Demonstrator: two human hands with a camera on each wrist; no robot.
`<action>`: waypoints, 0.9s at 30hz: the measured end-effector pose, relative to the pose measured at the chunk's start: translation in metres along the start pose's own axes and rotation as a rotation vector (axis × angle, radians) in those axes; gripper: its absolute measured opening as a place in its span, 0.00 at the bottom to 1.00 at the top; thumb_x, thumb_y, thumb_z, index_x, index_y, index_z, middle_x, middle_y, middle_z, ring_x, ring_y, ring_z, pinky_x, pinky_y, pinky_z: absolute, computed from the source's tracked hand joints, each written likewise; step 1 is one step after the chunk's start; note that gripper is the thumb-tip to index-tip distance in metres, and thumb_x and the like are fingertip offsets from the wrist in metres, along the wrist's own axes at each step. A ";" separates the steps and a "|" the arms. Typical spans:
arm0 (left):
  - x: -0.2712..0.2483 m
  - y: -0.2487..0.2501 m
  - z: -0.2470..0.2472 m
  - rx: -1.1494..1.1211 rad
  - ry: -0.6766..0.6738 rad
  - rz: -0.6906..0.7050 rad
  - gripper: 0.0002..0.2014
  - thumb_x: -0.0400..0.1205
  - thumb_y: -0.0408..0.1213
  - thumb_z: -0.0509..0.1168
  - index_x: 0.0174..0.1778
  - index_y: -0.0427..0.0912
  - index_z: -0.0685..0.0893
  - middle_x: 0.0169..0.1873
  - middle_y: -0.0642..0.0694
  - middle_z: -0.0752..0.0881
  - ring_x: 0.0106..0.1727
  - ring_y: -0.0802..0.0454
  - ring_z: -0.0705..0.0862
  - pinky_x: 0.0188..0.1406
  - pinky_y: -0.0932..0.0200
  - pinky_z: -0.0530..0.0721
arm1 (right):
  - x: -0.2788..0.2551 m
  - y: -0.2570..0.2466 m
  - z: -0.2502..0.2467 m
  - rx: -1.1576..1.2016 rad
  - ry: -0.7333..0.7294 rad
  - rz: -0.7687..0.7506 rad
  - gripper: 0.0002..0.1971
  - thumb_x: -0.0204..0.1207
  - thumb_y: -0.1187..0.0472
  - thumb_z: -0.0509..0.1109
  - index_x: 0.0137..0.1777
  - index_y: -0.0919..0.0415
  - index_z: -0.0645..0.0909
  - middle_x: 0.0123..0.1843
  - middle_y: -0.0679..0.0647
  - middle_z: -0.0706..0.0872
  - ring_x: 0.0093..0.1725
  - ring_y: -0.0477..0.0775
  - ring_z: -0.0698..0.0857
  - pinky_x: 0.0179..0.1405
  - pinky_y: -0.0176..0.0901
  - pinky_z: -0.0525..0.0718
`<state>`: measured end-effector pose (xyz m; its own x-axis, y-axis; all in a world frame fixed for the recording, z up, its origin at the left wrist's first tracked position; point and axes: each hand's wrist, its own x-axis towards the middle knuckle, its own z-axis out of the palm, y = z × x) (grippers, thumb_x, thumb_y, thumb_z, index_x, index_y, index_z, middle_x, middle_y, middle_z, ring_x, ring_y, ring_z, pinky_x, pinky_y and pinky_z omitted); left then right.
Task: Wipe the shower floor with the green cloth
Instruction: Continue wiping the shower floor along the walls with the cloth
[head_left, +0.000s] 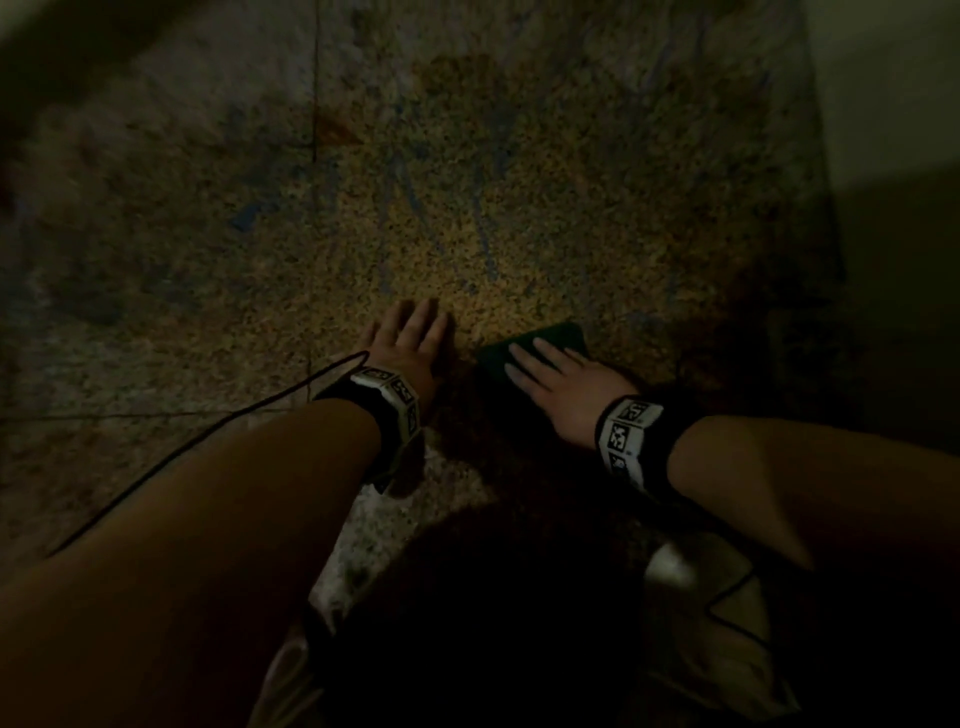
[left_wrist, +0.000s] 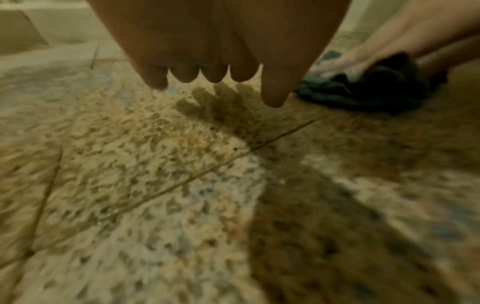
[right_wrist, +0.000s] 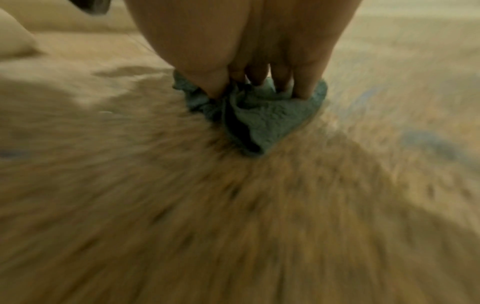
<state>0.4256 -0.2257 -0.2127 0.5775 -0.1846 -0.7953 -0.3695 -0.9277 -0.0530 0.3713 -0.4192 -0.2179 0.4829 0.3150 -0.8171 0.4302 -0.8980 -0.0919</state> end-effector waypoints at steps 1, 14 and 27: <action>0.003 -0.002 0.000 0.009 0.000 -0.006 0.35 0.86 0.57 0.47 0.82 0.54 0.32 0.80 0.52 0.29 0.82 0.45 0.32 0.81 0.44 0.38 | 0.004 -0.001 -0.006 0.024 0.010 0.031 0.32 0.87 0.61 0.48 0.83 0.53 0.30 0.82 0.50 0.27 0.83 0.57 0.33 0.82 0.51 0.45; 0.019 -0.035 0.002 0.072 0.078 0.100 0.36 0.85 0.61 0.46 0.80 0.58 0.30 0.79 0.51 0.27 0.81 0.44 0.30 0.80 0.44 0.36 | -0.008 -0.007 0.013 0.213 0.024 0.162 0.32 0.88 0.58 0.48 0.83 0.56 0.32 0.83 0.53 0.28 0.82 0.58 0.32 0.81 0.52 0.39; 0.019 -0.001 -0.001 -0.008 0.009 0.077 0.35 0.85 0.60 0.46 0.81 0.57 0.32 0.79 0.49 0.26 0.81 0.43 0.30 0.82 0.45 0.39 | 0.021 0.029 -0.021 0.313 0.163 0.236 0.30 0.89 0.57 0.47 0.84 0.54 0.35 0.84 0.49 0.30 0.83 0.55 0.35 0.81 0.50 0.44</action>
<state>0.4377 -0.2289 -0.2269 0.5545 -0.2583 -0.7911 -0.4070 -0.9133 0.0129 0.4099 -0.4325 -0.2257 0.6658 0.1112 -0.7378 0.0526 -0.9934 -0.1023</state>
